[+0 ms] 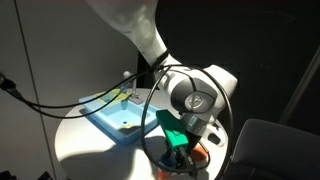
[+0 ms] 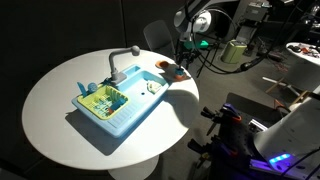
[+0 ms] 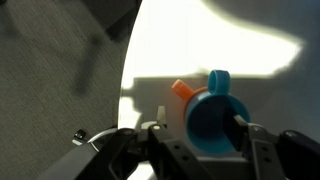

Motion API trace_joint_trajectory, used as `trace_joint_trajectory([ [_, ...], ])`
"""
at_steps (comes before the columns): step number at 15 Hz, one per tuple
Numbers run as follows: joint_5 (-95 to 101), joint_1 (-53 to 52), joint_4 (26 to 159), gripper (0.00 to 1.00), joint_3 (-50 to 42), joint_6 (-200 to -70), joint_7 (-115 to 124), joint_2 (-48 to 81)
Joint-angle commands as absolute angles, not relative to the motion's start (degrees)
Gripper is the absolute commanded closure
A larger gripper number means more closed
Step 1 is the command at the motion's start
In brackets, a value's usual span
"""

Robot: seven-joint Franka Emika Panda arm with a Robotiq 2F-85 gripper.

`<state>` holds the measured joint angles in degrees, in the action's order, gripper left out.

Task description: Put the blue cup in the sink

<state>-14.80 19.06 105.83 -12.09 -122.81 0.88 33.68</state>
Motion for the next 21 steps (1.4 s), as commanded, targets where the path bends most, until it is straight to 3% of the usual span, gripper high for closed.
trace_joint_trajectory([
  [1, -13.97, 19.77, 104.71, 0.69, -11.85, -121.01, 0.79, 33.54],
  [4, -13.85, 19.73, 104.83, 0.95, -11.88, -121.15, 0.82, 33.47],
  [5, -13.86, 19.72, 104.82, 0.99, -11.89, -121.14, 0.86, 33.46],
  [21, -15.27, 18.99, 108.89, 0.99, -9.50, -123.21, -4.68, 24.08],
])
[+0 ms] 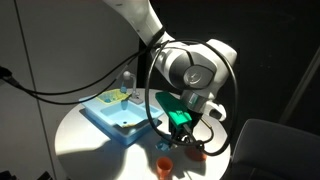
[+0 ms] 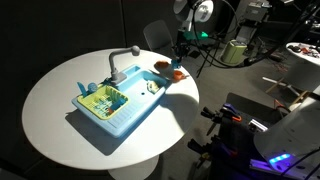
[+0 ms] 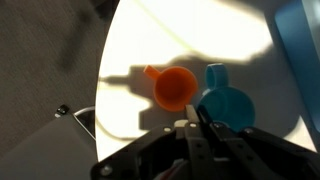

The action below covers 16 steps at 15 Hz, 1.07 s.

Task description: Put the blue cup in the sink

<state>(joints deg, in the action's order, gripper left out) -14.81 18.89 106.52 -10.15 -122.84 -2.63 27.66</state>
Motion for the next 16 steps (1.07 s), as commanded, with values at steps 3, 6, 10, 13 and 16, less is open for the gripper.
trace_joint_trajectory([
  [3, -15.28, 18.56, 110.06, 0.99, -9.13, -123.36, -5.86, 21.57],
  [6, -15.04, 17.93, 111.73, 0.99, -8.90, -123.32, -7.04, 18.92],
  [10, -14.12, 16.28, 115.32, 0.99, -8.76, -123.15, -9.41, 14.47],
  [13, -13.07, 14.66, 118.29, 0.99, -8.61, -122.99, -11.64, 11.37],
  [16, -11.17, 12.97, 121.65, 0.99, -8.15, -122.95, -14.01, 8.65],
])
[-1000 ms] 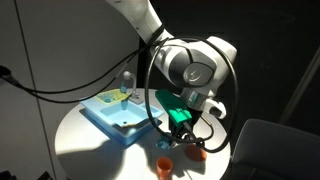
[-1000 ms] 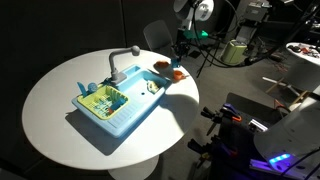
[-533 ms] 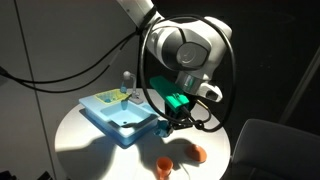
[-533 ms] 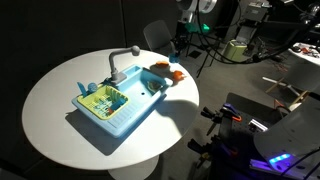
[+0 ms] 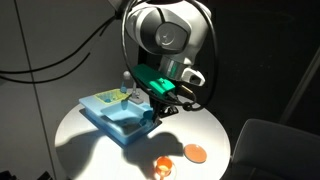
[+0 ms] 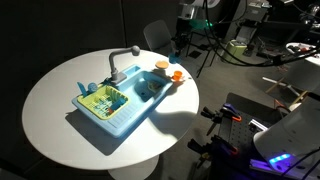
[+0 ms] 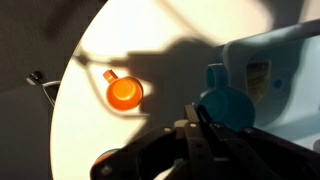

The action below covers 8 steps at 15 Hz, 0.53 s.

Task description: Put the blue cup in the sink

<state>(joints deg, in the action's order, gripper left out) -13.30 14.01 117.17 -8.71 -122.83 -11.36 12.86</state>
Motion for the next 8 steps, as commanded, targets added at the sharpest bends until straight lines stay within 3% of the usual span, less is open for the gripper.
trace_joint_trajectory([
  [1, -10.40, 12.36, 122.89, 0.99, -7.92, -122.98, -14.76, 7.85],
  [8, -4.86, 8.63, 128.77, 0.99, -5.94, -123.85, -19.26, 4.69],
])
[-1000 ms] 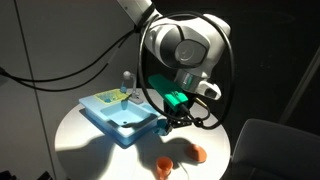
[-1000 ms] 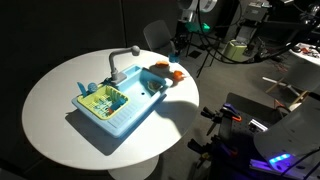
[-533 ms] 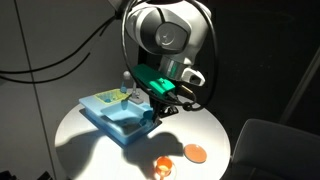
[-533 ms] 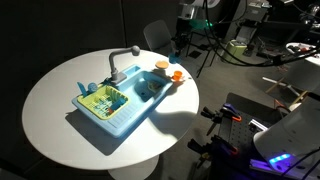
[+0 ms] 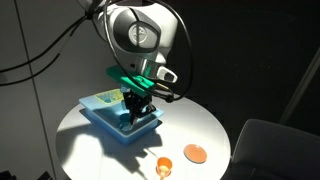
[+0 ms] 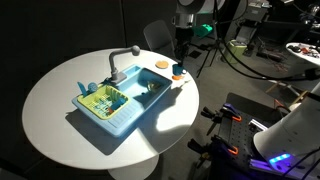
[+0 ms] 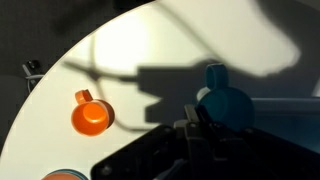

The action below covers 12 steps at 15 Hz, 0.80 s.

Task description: Put the blue cup in the sink

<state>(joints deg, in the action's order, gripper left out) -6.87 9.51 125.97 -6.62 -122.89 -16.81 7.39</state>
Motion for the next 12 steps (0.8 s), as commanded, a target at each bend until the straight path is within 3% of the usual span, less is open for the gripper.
trace_joint_trajectory([
  [1, -4.56, 8.19, 128.94, 0.99, -5.60, -124.06, -19.76, 4.59],
  [12, -4.83, 7.23, 127.31, 0.99, -4.24, -129.92, -26.15, 9.15],
])
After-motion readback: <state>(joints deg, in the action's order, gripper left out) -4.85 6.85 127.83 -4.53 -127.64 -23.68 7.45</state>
